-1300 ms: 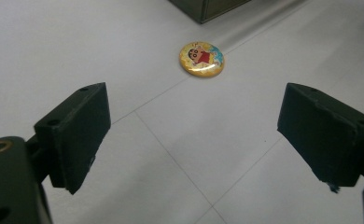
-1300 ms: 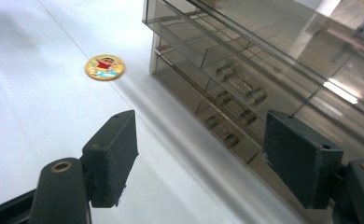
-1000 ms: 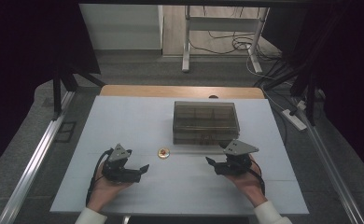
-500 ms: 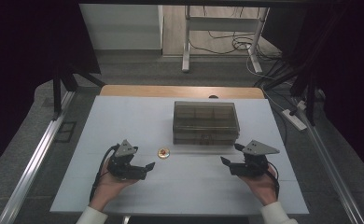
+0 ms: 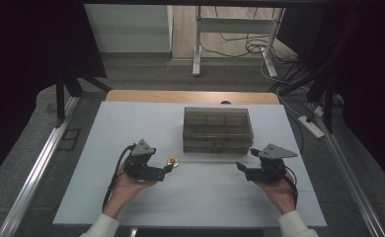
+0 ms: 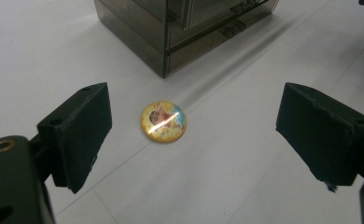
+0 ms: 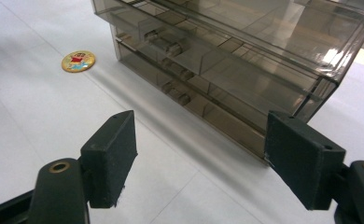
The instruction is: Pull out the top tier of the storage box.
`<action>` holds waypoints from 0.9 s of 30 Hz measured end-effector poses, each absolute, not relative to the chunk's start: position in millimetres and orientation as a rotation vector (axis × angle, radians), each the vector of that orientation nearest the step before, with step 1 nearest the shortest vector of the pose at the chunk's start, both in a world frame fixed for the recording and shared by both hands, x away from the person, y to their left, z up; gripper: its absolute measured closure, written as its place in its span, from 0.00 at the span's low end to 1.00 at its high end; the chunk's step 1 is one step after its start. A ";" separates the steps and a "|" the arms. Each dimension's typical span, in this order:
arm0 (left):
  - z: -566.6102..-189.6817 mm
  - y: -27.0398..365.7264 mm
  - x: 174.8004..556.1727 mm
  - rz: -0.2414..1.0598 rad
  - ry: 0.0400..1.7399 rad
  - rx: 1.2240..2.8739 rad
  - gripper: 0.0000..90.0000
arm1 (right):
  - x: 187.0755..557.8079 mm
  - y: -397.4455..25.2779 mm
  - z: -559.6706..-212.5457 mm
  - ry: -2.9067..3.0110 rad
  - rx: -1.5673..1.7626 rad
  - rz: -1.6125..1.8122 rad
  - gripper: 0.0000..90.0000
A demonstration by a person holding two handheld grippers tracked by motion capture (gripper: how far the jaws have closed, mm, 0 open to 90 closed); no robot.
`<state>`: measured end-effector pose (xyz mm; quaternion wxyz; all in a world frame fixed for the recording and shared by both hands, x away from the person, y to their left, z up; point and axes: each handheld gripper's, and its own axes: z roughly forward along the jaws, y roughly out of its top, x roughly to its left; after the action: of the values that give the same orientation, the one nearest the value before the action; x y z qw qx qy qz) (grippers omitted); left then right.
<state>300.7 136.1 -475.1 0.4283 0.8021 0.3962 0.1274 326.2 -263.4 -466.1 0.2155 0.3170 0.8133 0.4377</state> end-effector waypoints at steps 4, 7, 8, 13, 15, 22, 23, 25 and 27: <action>-471.7 132.0 305.5 0.321 0.980 2.003 0.13 | 329.6 -262.6 -462.8 2.250 0.887 1.221 0.28; -471.1 128.3 308.6 0.310 0.972 2.007 0.14 | 331.6 -262.9 -462.1 2.247 0.887 1.216 0.28; -471.2 126.9 309.6 0.310 0.969 2.014 0.14 | 332.0 -263.3 -462.0 2.247 0.890 1.212 0.28; -471.1 120.5 315.5 0.311 0.974 2.012 0.13 | 333.8 -265.4 -460.9 2.235 0.895 1.199 0.28; -471.0 117.4 317.8 0.309 0.967 2.019 0.14 | 336.1 -265.9 -460.6 2.229 0.902 1.205 0.28; -470.7 109.6 323.8 0.314 0.945 2.042 0.15 | 340.0 -266.4 -461.0 2.225 0.912 1.183 0.28; -470.9 108.9 324.7 0.315 0.945 2.046 0.15 | 340.4 -266.8 -461.1 2.224 0.914 1.182 0.28; -470.8 107.5 326.4 0.322 0.949 2.049 0.15 | 341.2 -267.6 -461.0 2.220 0.920 1.179 0.28; -470.2 106.0 328.1 0.328 0.945 2.049 0.16 | 342.5 -269.1 -461.2 2.217 0.926 1.175 0.28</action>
<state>328.1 106.0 -470.2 0.4178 0.8165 0.3765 0.1306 342.5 -269.1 -461.2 0.2313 0.3370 0.8065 0.4273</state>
